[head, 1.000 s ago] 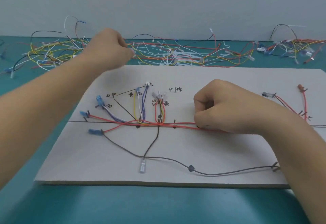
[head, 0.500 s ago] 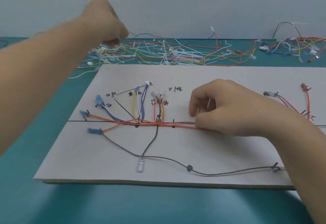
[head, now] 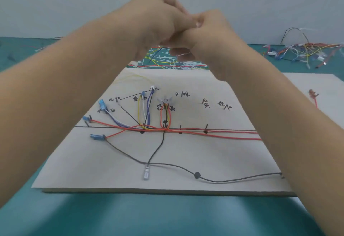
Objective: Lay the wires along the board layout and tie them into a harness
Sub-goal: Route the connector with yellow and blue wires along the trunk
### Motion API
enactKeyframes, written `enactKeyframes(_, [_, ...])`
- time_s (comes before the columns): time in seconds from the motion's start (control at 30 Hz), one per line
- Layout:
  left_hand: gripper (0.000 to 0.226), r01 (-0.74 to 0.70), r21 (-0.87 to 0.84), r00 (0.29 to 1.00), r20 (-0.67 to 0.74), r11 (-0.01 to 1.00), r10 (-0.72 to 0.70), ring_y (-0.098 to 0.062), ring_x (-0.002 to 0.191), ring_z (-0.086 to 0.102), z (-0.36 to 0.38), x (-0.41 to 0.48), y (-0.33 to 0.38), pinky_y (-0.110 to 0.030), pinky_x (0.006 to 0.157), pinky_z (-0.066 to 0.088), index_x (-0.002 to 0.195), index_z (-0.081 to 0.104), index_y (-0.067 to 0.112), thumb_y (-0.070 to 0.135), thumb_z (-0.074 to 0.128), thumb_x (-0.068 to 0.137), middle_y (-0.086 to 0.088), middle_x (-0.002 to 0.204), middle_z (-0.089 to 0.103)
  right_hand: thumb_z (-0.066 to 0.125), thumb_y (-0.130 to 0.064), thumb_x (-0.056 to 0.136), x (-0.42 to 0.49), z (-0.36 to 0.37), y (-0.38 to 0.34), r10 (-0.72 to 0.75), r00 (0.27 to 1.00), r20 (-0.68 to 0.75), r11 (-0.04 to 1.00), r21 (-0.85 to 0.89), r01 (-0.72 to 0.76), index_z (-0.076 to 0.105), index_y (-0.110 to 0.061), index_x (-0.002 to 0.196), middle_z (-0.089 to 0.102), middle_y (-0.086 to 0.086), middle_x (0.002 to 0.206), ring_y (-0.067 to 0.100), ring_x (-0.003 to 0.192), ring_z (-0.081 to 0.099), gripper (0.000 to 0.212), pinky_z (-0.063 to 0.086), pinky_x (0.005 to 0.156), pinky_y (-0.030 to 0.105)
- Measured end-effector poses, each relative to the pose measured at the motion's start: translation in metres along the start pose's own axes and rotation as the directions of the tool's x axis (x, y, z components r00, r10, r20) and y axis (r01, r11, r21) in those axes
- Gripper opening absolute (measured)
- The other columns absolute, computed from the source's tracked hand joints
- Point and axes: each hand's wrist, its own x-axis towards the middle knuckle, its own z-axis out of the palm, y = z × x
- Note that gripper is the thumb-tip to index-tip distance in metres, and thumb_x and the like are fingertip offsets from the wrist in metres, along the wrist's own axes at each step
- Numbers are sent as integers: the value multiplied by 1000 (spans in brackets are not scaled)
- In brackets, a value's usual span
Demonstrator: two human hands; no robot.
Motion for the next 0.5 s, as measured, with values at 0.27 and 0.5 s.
enactKeyframes(0.27, [32,-151,280,982,151,948,112,-3,67,60,-16,13,-46,-15,53,45,103,69,30,21,83,76,2,101,74,53,-11,103,20,-33,-1,14,1000,6,1000,-1,-14,62,9,109,75,22,85,27,74,78,22,64,67,35])
enactKeyframes(0.5, [18,-115,668,941,-163,735,295,-27,81,64,-44,43,-101,-31,73,50,96,75,13,11,60,85,-2,84,67,44,-20,107,27,-67,11,28,985,-172,980,-188,-61,62,1,103,73,21,86,26,72,77,28,65,68,40])
